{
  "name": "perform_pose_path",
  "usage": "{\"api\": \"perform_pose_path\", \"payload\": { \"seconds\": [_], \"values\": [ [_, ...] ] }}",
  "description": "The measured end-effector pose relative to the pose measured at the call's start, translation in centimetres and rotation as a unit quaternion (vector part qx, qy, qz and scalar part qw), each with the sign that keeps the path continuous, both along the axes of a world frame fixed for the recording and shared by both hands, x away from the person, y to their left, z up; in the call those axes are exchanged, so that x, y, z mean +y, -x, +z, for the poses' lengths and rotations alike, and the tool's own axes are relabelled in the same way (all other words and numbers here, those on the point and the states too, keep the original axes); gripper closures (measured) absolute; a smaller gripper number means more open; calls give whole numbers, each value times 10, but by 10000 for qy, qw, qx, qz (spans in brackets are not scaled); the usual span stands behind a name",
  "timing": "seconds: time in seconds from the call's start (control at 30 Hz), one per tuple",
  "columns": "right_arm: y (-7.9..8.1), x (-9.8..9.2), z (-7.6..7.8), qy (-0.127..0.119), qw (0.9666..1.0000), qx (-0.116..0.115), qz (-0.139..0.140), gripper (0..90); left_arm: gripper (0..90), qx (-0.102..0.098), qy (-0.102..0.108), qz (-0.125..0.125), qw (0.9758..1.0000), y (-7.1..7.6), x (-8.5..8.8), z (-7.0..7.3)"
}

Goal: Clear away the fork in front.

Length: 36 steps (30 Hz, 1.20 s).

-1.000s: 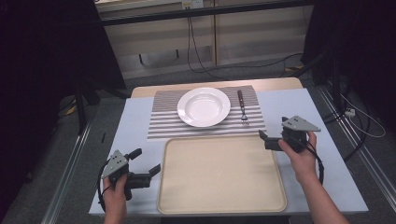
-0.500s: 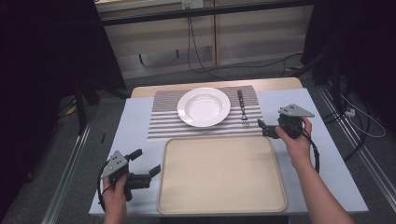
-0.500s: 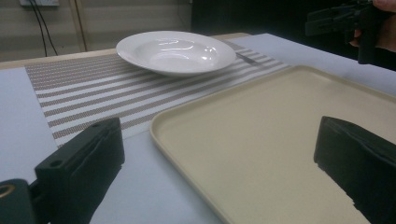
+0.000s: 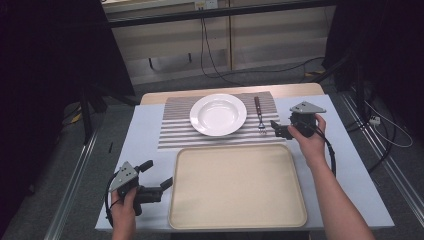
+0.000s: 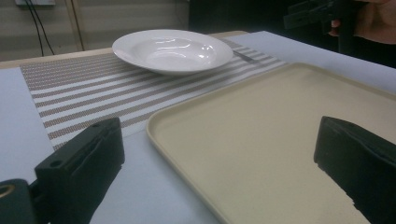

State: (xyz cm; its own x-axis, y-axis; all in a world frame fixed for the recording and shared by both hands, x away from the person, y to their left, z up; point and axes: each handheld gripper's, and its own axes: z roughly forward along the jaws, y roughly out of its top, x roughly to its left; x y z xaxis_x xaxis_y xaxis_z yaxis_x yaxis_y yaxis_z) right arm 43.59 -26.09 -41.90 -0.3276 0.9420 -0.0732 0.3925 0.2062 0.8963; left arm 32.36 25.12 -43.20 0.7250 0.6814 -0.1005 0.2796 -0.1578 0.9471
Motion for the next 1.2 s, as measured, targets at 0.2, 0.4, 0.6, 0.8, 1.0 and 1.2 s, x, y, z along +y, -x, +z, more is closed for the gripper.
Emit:
{"api": "perform_pose_path", "payload": {
  "seconds": [0.2,0.4,0.6,0.8,1.0,1.2],
  "values": [
    [-16,4,-4,-94,9999,56,-19,38,20,51,-41,12,10000,0,-1,-1],
    [-32,16,-6,-107,9998,121,-92,15,20,40,-48,-12,10000,0,-1,-1],
    [-45,24,-10,-174,9992,349,-115,40,20,56,-55,-22,10000,0,-2,-1],
    [-54,28,-13,-188,9986,491,-112,126,20,59,-62,-18,10000,0,-2,-1],
    [-61,28,-23,-147,9981,570,-169,328,20,58,-77,-6,10000,0,-2,-2],
    [-72,30,-30,-228,9969,744,-63,494,20,43,-145,-11,9999,0,-1,-1]
  ]
}}
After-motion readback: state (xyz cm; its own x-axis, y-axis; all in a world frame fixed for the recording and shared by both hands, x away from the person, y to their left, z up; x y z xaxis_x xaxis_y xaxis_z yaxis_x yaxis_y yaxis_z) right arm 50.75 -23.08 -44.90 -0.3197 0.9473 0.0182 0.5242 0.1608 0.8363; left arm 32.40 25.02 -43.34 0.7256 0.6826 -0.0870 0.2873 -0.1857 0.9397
